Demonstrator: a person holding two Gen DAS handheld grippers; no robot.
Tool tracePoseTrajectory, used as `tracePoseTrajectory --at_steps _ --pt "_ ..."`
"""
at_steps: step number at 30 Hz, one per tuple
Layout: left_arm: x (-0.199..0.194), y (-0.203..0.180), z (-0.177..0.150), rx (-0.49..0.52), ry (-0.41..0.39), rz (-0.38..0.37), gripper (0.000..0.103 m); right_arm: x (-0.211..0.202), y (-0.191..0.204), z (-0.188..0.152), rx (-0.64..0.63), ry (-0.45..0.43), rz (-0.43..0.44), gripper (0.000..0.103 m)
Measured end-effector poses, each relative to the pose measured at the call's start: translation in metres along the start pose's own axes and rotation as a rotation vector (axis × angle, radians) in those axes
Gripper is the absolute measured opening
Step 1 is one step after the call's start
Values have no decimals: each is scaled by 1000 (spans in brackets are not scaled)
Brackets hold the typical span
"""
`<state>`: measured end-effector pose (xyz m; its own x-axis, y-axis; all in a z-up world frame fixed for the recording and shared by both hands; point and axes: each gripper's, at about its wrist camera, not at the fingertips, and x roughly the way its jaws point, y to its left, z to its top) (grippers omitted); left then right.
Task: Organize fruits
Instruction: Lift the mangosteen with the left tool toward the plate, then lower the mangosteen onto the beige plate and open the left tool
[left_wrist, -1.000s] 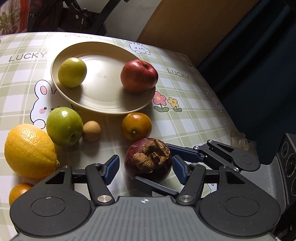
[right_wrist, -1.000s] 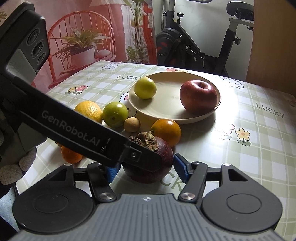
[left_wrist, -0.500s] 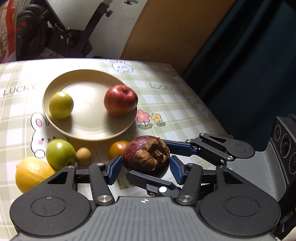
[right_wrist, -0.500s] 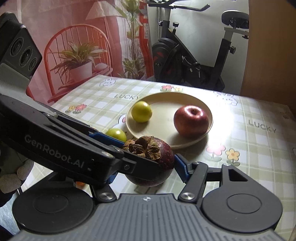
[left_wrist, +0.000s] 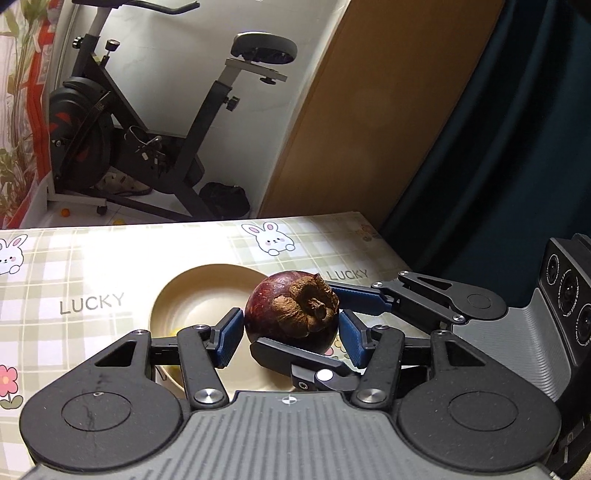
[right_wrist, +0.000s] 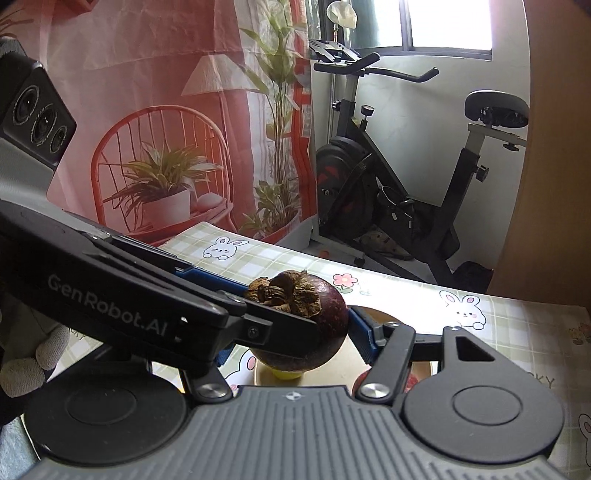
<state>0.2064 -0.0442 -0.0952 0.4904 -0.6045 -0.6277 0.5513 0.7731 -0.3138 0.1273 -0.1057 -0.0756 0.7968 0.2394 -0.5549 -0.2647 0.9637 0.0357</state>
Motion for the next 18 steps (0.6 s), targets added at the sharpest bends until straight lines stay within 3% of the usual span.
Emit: tracePoseTrajectory --at_steps 10,18 --pt "52 47 22 -75 42 -9 60 69 -32 7 27 82 18 65" --pt "90 88 21 -166 85 3 60 130 -54 3 61 176 44 65"
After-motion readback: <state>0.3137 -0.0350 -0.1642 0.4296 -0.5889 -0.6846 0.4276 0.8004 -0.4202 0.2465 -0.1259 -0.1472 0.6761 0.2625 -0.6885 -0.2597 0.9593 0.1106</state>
